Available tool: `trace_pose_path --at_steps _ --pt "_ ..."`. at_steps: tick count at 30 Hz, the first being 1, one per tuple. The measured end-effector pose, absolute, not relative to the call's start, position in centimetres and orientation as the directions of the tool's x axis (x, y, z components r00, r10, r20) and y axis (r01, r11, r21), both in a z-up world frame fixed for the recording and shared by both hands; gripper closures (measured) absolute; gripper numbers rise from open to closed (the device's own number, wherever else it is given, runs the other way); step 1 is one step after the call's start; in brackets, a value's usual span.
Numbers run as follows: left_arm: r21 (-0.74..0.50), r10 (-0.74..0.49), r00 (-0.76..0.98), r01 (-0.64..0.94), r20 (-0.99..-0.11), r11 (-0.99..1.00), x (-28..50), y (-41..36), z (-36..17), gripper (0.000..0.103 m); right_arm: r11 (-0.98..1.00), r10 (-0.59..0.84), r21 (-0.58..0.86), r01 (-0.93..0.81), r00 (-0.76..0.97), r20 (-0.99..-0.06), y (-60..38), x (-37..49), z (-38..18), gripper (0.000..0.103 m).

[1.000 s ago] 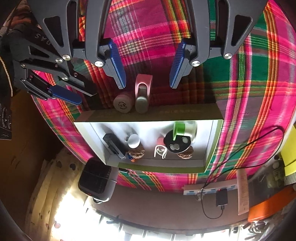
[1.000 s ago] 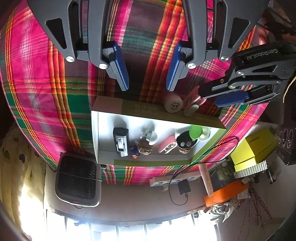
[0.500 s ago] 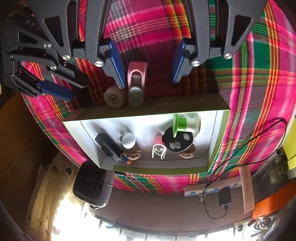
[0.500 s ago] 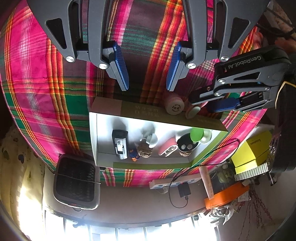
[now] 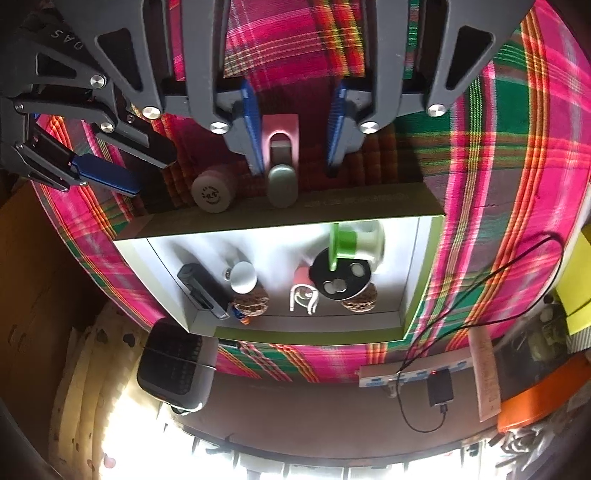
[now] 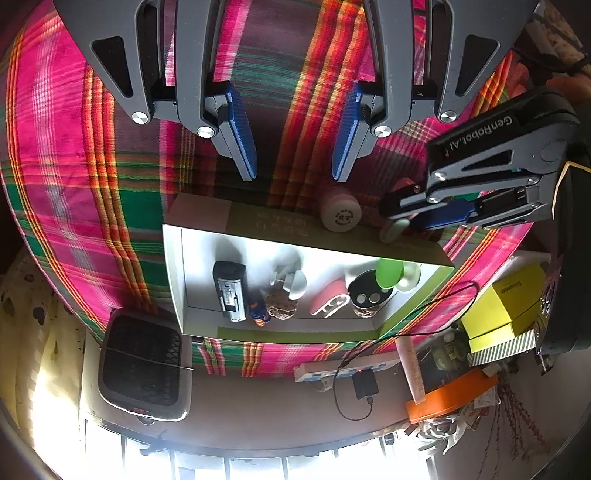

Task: Organize objects
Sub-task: 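Lower the left tool around the pink holder while the right tool approaches the white round container, then close the left tool on the pink holder while the right tool closes on the white container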

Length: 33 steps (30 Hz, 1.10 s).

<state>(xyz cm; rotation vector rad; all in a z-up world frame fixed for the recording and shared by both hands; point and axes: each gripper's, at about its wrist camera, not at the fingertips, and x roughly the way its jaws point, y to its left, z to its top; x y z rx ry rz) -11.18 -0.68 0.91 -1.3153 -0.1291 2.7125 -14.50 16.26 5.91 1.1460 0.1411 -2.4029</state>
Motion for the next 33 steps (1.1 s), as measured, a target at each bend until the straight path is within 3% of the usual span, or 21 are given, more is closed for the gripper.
trace_pose_path --at_steps 11,33 --pt "-0.15 0.14 -0.617 -0.035 -0.775 -0.988 -10.4 -2.2 0.7 0.086 -0.878 -0.381 0.113 0.465 -0.535 -0.754 14.8 -14.6 6.1 0.059" --pt "-0.193 0.152 -0.628 -0.003 -0.763 -0.981 -9.4 -4.3 0.6 0.086 -0.898 -0.336 0.087 0.432 -0.543 -0.77 12.0 -16.0 5.5 0.059"
